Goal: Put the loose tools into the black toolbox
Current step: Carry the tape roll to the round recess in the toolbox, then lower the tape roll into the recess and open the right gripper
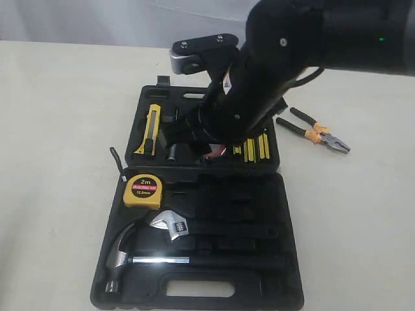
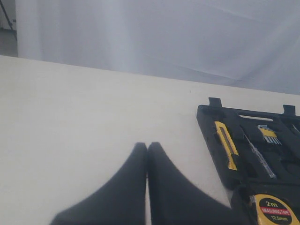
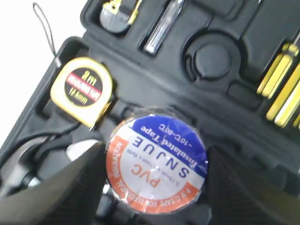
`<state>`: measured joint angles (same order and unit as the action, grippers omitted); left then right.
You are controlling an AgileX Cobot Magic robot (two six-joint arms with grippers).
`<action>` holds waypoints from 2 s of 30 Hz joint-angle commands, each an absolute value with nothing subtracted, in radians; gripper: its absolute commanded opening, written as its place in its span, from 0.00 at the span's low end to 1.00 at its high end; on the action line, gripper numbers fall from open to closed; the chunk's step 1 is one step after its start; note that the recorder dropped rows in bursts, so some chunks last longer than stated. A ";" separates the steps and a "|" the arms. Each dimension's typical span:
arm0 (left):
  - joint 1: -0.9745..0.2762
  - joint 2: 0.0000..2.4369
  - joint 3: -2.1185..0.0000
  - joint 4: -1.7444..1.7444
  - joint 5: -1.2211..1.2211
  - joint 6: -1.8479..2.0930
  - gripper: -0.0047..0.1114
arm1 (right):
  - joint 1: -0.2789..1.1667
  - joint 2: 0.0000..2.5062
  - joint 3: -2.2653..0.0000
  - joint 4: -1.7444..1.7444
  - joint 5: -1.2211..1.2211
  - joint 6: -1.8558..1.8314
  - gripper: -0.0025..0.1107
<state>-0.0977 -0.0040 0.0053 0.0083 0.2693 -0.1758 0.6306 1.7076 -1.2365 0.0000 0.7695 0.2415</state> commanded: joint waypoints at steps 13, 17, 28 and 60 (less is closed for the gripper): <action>-0.103 0.000 0.000 0.000 0.272 -0.175 0.04 | 0.629 2.101 -1.582 -0.272 0.765 0.348 0.19; -0.103 0.000 0.000 0.000 0.272 -0.175 0.04 | 0.622 2.130 -1.593 -0.276 0.759 0.359 0.19; -0.103 0.000 0.000 0.000 0.272 -0.175 0.04 | 0.581 2.135 -1.568 -0.243 0.790 0.338 0.19; -0.103 0.000 0.000 0.000 0.272 -0.175 0.04 | 0.583 2.096 -1.557 -0.194 0.850 0.326 0.68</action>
